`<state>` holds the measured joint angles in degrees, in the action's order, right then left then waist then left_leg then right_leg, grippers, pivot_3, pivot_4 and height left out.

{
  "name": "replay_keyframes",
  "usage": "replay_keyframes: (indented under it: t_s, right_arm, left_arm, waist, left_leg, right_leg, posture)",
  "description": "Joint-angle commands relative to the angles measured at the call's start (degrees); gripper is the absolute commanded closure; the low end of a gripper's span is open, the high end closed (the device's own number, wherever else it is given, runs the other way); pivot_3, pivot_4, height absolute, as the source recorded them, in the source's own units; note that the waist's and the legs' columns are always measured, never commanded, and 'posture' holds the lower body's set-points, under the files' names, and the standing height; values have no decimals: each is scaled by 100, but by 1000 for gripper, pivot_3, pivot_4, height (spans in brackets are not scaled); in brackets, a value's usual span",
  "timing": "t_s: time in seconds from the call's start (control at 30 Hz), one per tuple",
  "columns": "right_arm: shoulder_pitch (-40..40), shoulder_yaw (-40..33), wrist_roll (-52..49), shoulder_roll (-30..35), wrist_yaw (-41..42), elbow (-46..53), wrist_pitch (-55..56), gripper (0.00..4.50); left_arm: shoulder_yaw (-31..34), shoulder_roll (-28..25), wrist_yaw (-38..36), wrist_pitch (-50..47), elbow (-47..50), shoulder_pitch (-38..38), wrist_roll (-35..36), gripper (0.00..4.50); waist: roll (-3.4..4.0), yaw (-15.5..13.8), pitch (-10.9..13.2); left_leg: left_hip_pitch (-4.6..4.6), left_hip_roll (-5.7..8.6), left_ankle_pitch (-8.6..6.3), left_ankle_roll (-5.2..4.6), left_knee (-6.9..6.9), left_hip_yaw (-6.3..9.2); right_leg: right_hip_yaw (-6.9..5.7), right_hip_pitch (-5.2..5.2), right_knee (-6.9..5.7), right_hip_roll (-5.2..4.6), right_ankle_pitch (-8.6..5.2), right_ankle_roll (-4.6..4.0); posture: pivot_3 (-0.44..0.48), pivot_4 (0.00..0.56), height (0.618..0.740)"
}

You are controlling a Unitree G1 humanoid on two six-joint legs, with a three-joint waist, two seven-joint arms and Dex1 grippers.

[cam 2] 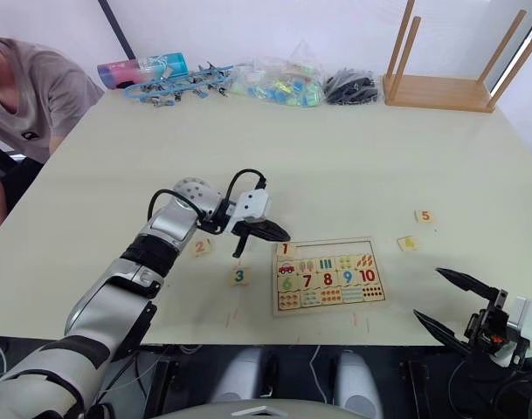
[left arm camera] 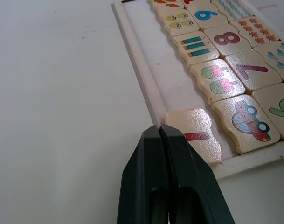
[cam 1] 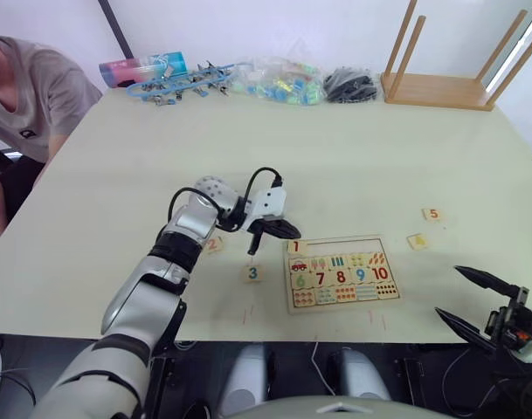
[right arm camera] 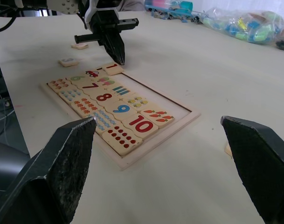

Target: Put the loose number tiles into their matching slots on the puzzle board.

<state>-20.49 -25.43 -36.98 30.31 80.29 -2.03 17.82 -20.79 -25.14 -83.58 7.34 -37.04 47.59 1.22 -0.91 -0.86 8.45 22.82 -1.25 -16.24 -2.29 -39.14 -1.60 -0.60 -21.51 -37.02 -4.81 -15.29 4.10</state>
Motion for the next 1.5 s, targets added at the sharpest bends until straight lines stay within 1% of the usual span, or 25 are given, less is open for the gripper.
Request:
replay_keyframes:
  t_s: [0.03,0.3,0.63,0.83,1.5]
  right_arm:
    - [-24,-127,-100,72,38,18,85,0]
    - [-6,-119,-89,69,50,-17,102,0]
    - [-37,-87,-55,31,30,-8,146,0]
    - [-64,-77,-51,26,17,-6,164,0]
    - [-114,-68,-50,4,-5,1,212,0]
  left_arm:
    - [62,-8,-43,131,4,0,0,4463]
    - [47,34,-40,204,-46,20,-21,4463]
    - [35,21,-148,259,-24,-7,-26,4463]
    - [78,41,-170,258,17,15,-30,4463]
    - [78,238,13,453,-248,100,-95,4463]
  waist:
    - [0,0,0]
    - [0,0,0]
    - [0,2,0]
    - [-1,2,0]
    - [-1,1,0]
  left_leg:
    - [0,0,0,0,0,0]
    - [-2,1,-3,-5,-3,-17]
    - [-8,0,-13,-23,-6,-79]
    - [-11,4,-29,-49,-17,-126]
    - [-14,6,-49,-82,-32,-209]
  right_leg:
    - [0,0,0,0,0,0]
    - [15,-2,1,-2,4,8]
    - [71,-26,0,-2,15,26]
    - [129,-39,7,-2,29,52]
    - [213,-64,20,-8,53,92]
  posture:
    - [0,150,740]
    - [0,150,740]
    - [0,150,740]
    - [0,150,740]
    - [0,150,740]
